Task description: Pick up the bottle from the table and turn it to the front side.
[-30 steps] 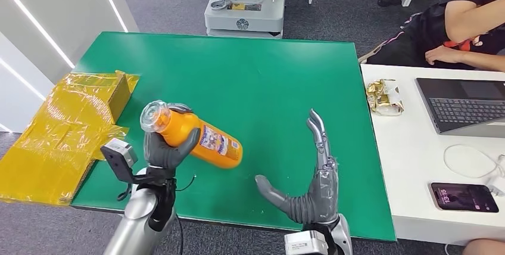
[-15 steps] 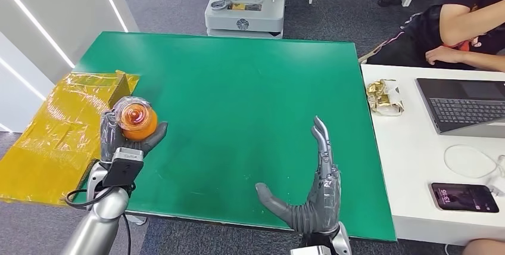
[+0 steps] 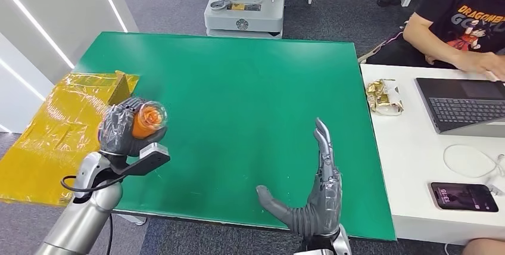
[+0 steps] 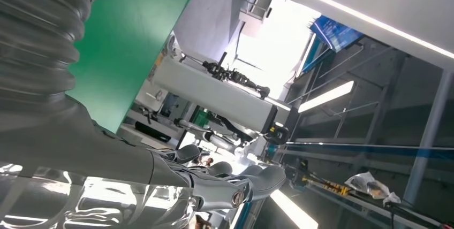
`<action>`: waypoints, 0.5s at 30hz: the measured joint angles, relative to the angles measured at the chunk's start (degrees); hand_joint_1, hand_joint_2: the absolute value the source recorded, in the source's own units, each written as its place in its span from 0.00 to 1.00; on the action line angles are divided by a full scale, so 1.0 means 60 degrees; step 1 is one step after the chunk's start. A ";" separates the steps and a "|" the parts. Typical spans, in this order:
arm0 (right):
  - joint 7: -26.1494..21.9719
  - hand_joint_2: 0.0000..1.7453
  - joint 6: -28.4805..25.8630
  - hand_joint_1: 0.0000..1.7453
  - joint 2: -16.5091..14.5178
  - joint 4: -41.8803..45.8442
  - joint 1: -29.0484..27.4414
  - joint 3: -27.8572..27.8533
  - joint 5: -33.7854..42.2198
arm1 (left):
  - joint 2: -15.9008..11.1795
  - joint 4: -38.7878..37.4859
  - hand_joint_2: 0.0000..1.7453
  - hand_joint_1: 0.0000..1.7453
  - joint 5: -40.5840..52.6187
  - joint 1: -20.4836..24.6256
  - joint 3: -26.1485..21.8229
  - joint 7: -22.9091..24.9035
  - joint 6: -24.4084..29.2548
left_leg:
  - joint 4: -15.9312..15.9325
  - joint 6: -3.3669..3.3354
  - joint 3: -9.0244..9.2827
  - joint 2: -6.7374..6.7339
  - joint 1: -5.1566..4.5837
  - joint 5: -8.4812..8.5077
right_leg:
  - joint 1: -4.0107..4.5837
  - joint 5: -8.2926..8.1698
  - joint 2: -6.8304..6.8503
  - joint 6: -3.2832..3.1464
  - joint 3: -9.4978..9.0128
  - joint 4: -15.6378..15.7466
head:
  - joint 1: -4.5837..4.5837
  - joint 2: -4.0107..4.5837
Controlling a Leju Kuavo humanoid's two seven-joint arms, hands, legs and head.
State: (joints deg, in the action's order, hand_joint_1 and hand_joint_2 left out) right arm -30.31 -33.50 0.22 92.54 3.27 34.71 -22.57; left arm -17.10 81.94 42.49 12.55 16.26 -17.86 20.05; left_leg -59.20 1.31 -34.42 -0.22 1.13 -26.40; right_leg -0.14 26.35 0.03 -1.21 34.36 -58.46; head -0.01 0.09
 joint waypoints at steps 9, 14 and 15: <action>0.0026 1.00 0.0213 0.00 0.0193 0.0149 0.0000 0.0184 0.0304 | -0.0808 -0.2135 1.00 1.00 0.1914 0.1149 0.0922 -0.0193 -0.0065 | 0.0001 0.0002 0.0001 -0.0013 0.0000 0.0000 | 0.0000 -0.0001 -0.0014 -0.0003 0.0003 -0.0006 | -0.0002 0.0000; -0.0009 1.00 0.0264 0.00 0.0261 0.0138 0.0085 0.0297 0.0442 | -0.1168 -0.3269 1.00 1.00 0.3065 0.1681 0.1333 0.0171 -0.0229 | 0.0001 0.0002 0.0000 -0.0013 0.0001 0.0001 | 0.0001 -0.0001 -0.0015 -0.0003 0.0006 -0.0006 | -0.0001 0.0000; -0.0019 1.00 0.0262 0.00 0.0271 0.0126 0.0104 0.0321 0.0473 | -0.1217 -0.3510 1.00 1.00 0.3189 0.1795 0.1403 0.0213 -0.0241 | 0.0001 0.0002 0.0000 -0.0013 0.0001 0.0001 | 0.0001 -0.0001 -0.0014 -0.0003 0.0006 -0.0007 | -0.0001 0.0000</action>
State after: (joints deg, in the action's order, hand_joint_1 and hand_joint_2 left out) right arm -30.42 -31.93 1.85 93.30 3.89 36.64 -19.74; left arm -24.40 60.88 61.62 23.32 24.68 -16.58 18.60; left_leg -59.19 1.33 -34.42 -0.30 1.14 -26.39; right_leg -0.14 26.35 -0.05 -1.22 34.39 -58.50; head -0.02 0.09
